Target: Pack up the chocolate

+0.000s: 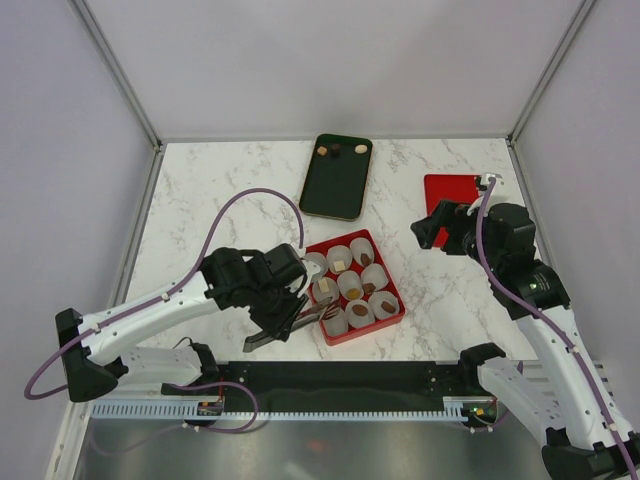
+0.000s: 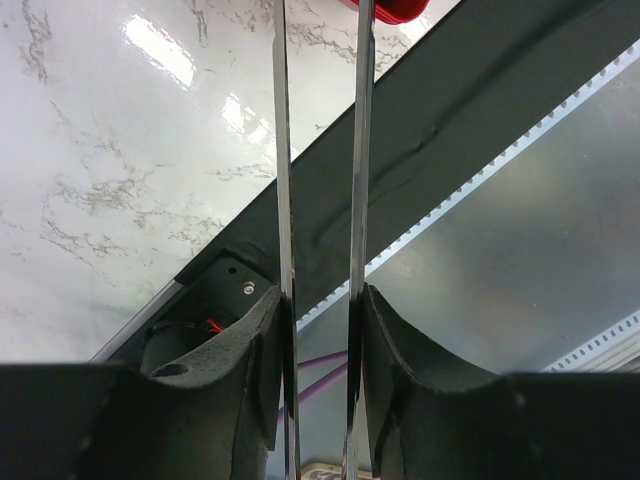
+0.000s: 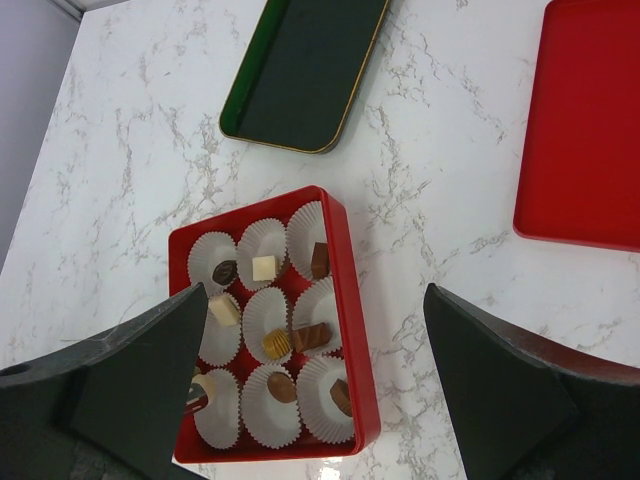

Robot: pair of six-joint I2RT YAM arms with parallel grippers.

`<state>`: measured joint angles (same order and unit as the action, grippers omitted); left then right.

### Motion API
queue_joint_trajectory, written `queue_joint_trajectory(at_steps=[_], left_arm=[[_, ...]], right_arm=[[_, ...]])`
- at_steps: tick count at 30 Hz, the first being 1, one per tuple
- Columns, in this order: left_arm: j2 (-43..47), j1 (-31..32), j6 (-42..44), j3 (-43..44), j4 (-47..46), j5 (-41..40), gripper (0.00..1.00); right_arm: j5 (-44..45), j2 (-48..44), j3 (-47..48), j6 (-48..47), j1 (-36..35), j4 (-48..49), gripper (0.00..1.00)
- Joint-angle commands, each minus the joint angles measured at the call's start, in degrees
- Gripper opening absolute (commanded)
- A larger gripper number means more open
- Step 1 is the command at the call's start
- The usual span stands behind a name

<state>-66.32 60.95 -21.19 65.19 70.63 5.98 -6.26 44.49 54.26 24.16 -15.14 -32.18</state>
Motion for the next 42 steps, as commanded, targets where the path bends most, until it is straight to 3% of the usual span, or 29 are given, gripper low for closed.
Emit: queue_joint_trajectory(at_steps=[1, 36, 42], left_arm=[[0.9, 0.6, -1.0, 0.8, 1.0, 1.4, 0.4], [-0.6, 0.5, -0.3, 1.8, 1.4, 0.8, 0.47], [-0.1, 0.5, -2.5, 6.6, 1.6, -6.6, 0.46]], right_arm=[[-0.6, 0.1, 0.8, -0.1, 0.0, 1.2, 0.98], [-0.8, -1.2, 0.9, 0.2, 0.1, 1.2, 0.98], [-0.9, -1.2, 0.7, 0.3, 0.1, 1.1, 0.98]])
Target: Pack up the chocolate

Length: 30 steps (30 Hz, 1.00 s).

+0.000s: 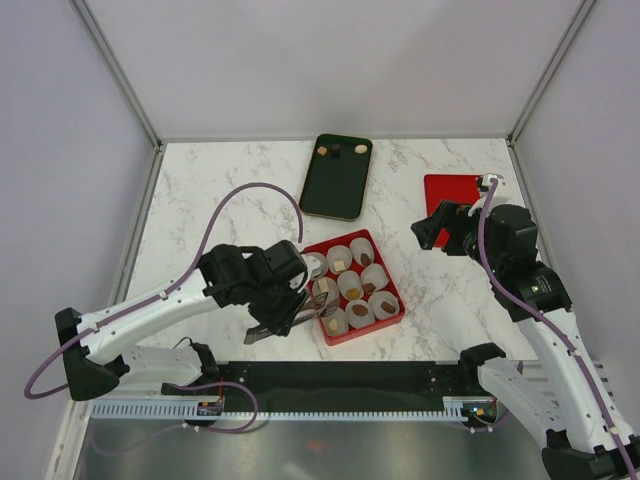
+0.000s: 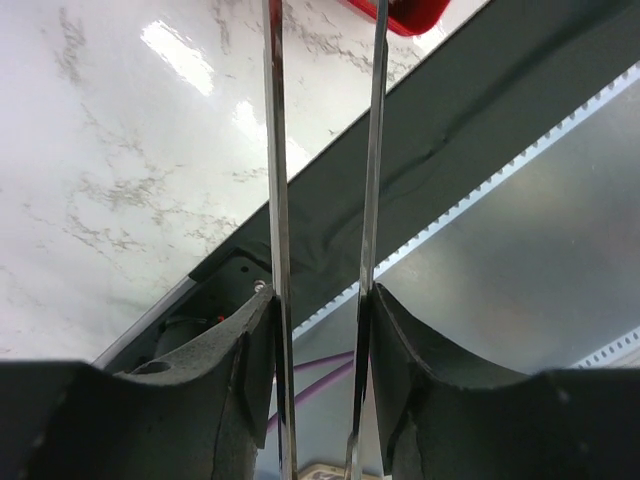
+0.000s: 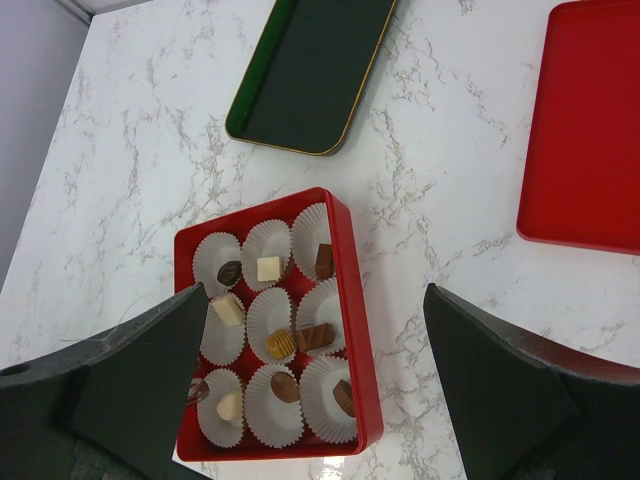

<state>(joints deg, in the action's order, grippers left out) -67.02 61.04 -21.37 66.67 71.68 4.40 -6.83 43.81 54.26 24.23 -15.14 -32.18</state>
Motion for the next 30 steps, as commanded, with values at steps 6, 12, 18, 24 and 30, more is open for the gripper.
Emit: queue_joint_trajectory(at_steps=[6, 12, 18, 24, 30], left_arm=[[-1.8, -0.1, -3.0, 13.9, -1.4, -18.2, 0.46], [-3.7, -10.2, 0.0, 17.4, -10.2, -20.3, 0.45], [-4.1, -23.2, 3.6, 16.8, -17.8, -21.1, 0.45], [-7.6, -34.0, 7.3, 14.5, -25.4, -17.5, 0.45], [-13.1, -39.2, 7.6, 8.0, -31.8, -12.8, 0.45]], right_arm=[[-0.5, -0.8, 0.6, 0.5, 0.1, 1.1, 0.98], [-1.3, -1.3, 0.4, 0.6, 0.0, 0.8, 0.98], [-1.9, -2.5, -0.4, 0.2, 0.1, 0.2, 0.98], [-2.4, -2.9, -1.5, 0.0, 0.1, 0.2, 0.98], [-3.5, -3.2, -3.0, 0.2, 0.1, 0.8, 0.98]])
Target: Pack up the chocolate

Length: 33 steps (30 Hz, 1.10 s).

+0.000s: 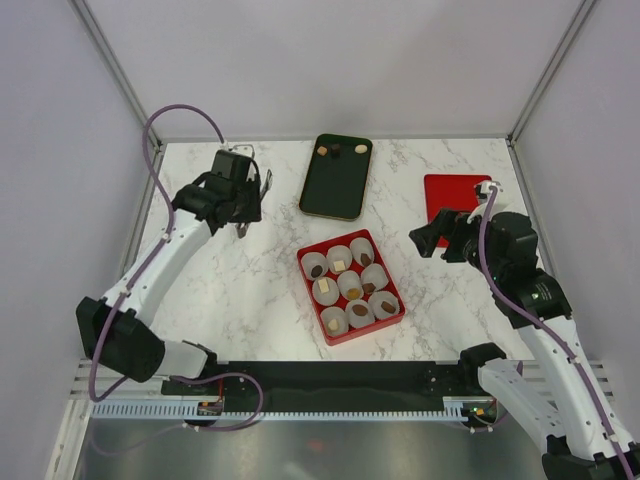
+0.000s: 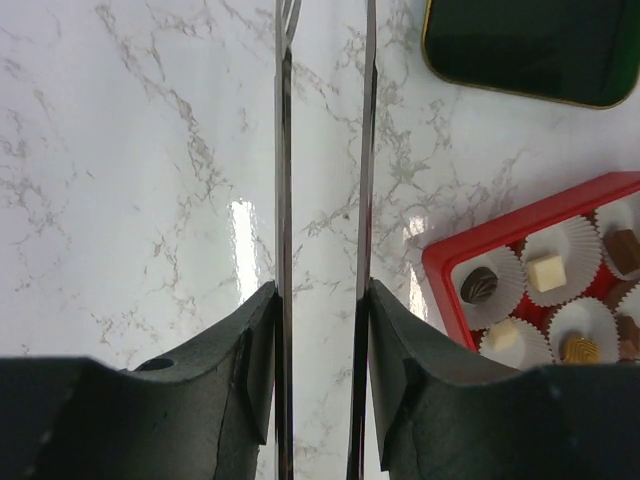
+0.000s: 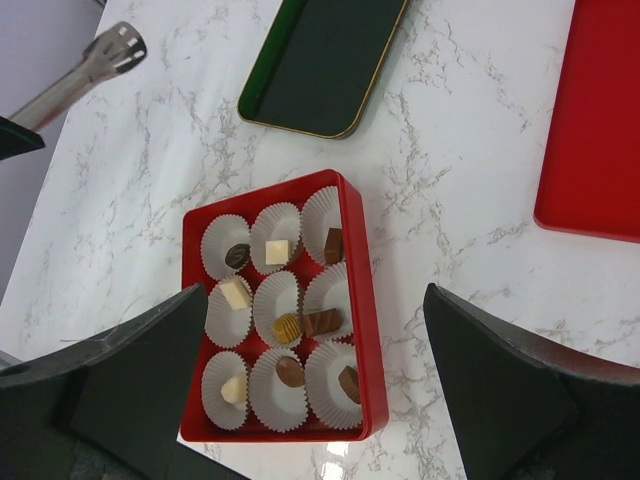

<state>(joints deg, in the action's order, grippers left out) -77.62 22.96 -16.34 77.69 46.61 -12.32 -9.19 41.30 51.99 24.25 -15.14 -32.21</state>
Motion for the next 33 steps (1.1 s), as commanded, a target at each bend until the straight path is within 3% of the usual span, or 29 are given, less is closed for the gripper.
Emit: queue_joint_trajectory(at_steps=[1, 11, 16, 21, 28, 29, 33], left_arm=[[-4.4, -1.5, 2.3, -3.7, -10.3, 4.3, 0.45], [-19.3, -7.8, 0.6, -4.6, -16.1, 7.8, 0.46], [-23.4, -7.9, -0.2, -4.9, -16.6, 6.4, 0.53], [-25.7, -8.0, -1.0, -5.9, -16.5, 6.3, 0.68], [-24.0, -8.0, -1.5, -5.9, -15.0, 6.2, 0.8], [-23.5, -8.0, -1.6, -5.5, -14.5, 6.5, 0.99], [-19.9, -8.1, -2.1, -5.6, -13.0, 6.7, 1.0]], right_arm=[[-0.9, -0.9, -1.0, 0.1, 0.1, 0.8, 0.98], [-1.2, -1.8, -2.5, -0.2, 0.1, 0.7, 0.98], [-0.8, -1.7, -2.7, -0.4, 0.0, 0.7, 0.98], [-0.9, -1.2, -2.8, -0.6, 0.2, 0.7, 0.98], [-0.7, 0.3, -2.4, -0.3, 0.1, 0.5, 0.98], [0.2, 0.5, -2.1, -0.3, 0.1, 0.0, 0.98], [1.3, 2.1, -0.1, 0.6, 0.2, -1.3, 0.98]])
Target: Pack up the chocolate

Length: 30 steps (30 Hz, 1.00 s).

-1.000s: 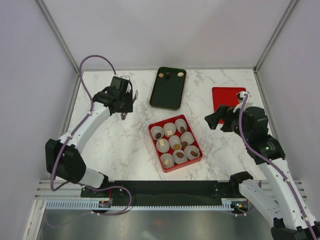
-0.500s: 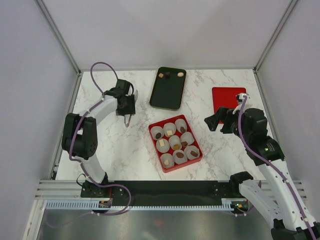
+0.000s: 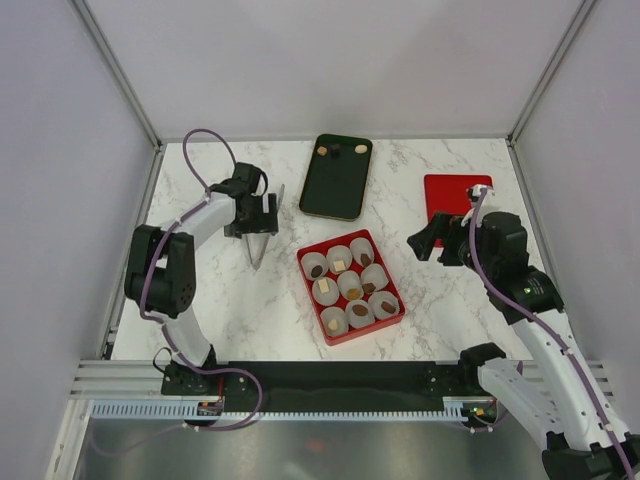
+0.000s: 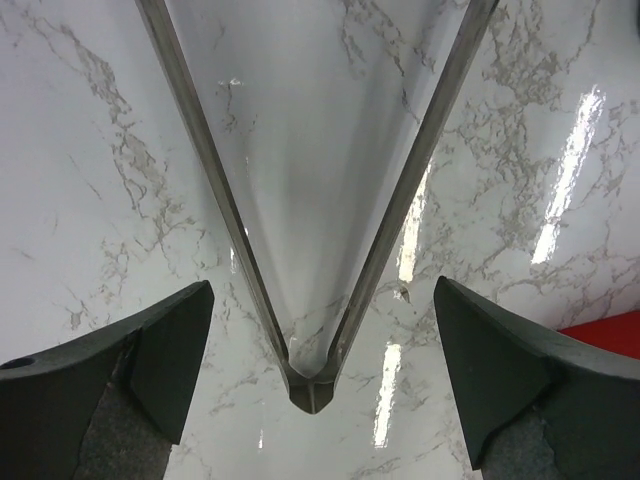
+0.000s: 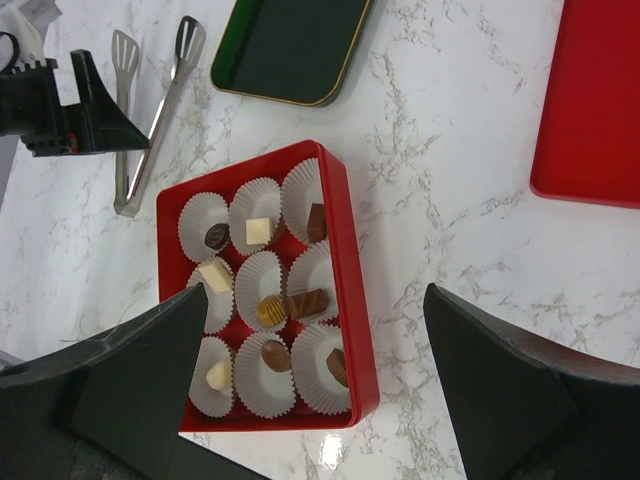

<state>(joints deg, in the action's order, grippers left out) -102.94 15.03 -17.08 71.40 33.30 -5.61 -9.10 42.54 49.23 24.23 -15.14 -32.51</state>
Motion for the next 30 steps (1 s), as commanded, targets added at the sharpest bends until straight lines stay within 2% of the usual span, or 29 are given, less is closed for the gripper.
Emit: queue_joint_trajectory(at_steps=[1, 8, 13, 15, 18, 19, 23, 30], left_arm=[[6.5, -0.2, -1.9, 0.1, 0.6, 0.3, 1.0], [19.9, 0.8, -3.0, -6.3, 0.8, 8.2, 1.0], [34.6, 1.4, -0.9, -11.4, 0.5, 20.3, 1.0], [40.2, 1.4, -0.8, -13.1, 0.5, 21.8, 1.0], [50.6, 1.4, -0.7, -16.7, 0.0, 22.5, 1.0], [54.7, 1.4, -0.8, -18.0, -0.3, 21.5, 1.0], [59.9, 1.4, -1.3, -20.4, -0.9, 21.9, 1.0], [59.6, 1.5, -1.0, -24.3, -0.8, 25.2, 1.0]], right_arm=[[1.2, 1.1, 3.1, 1.0, 0.1, -1.1, 0.98], [4.8, 8.3, 9.0, 3.0, 0.1, -1.0, 0.98], [13.0, 23.2, 18.3, -1.2, 0.5, -1.3, 0.94], [14.0, 30.6, 21.4, -2.8, 1.2, -1.1, 0.91], [13.9, 39.8, 27.7, -5.6, 2.8, -0.7, 0.77], [13.9, 41.8, 30.3, -6.2, 3.4, -0.5, 0.68], [16.3, 51.8, 34.6, -8.5, 6.1, -0.5, 0.58], [19.1, 62.7, 36.5, -10.9, 10.7, -0.5, 0.49]])
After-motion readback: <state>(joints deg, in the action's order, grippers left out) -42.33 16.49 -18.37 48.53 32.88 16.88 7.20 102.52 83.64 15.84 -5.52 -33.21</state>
